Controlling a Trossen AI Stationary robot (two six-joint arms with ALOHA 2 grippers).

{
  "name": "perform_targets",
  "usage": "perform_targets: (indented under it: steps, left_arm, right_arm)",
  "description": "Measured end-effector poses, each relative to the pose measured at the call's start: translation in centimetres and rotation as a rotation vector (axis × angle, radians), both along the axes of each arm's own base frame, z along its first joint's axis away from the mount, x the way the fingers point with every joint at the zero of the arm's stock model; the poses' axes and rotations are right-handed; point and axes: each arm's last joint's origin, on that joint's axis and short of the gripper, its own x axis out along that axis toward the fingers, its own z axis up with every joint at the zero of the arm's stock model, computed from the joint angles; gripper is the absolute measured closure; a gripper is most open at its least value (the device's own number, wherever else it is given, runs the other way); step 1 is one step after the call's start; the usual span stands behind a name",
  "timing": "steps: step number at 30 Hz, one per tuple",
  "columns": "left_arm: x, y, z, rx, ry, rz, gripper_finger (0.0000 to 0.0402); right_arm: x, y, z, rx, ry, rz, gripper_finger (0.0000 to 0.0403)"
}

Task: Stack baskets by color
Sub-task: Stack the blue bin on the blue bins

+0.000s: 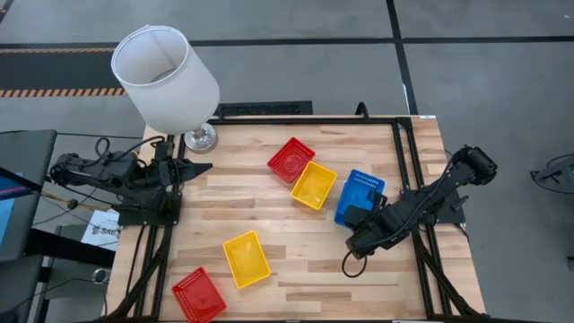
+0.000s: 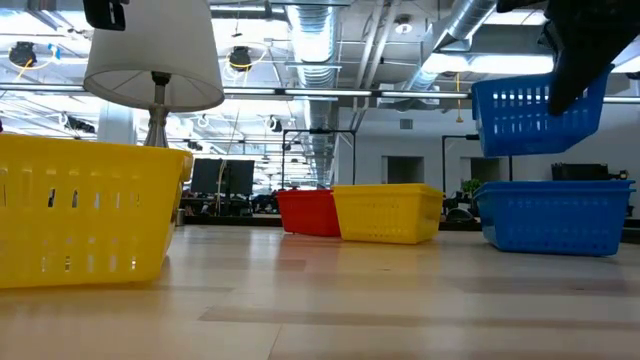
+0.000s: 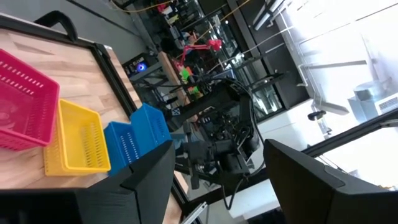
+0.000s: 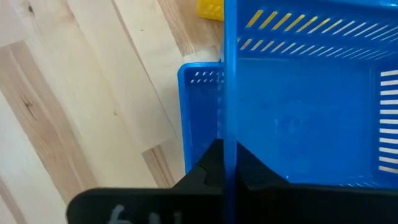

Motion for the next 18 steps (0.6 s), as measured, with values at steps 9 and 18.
perform_targets:
  steps: [9, 18]
  left_arm:
    - [0.0, 0.0, 0.0, 0.006, 0.002, 0.014, 0.0168]
    - [0.0, 0.1, 0.0, 0.01, 0.007, 0.043, 0.0168]
  right_arm:
    - [-0.6, 0.2, 0.5, -0.013, 0.013, 0.088, 0.0398]
    - [-3.0, -1.0, 0.4, 0.058, -0.091, 0.051, 0.0398]
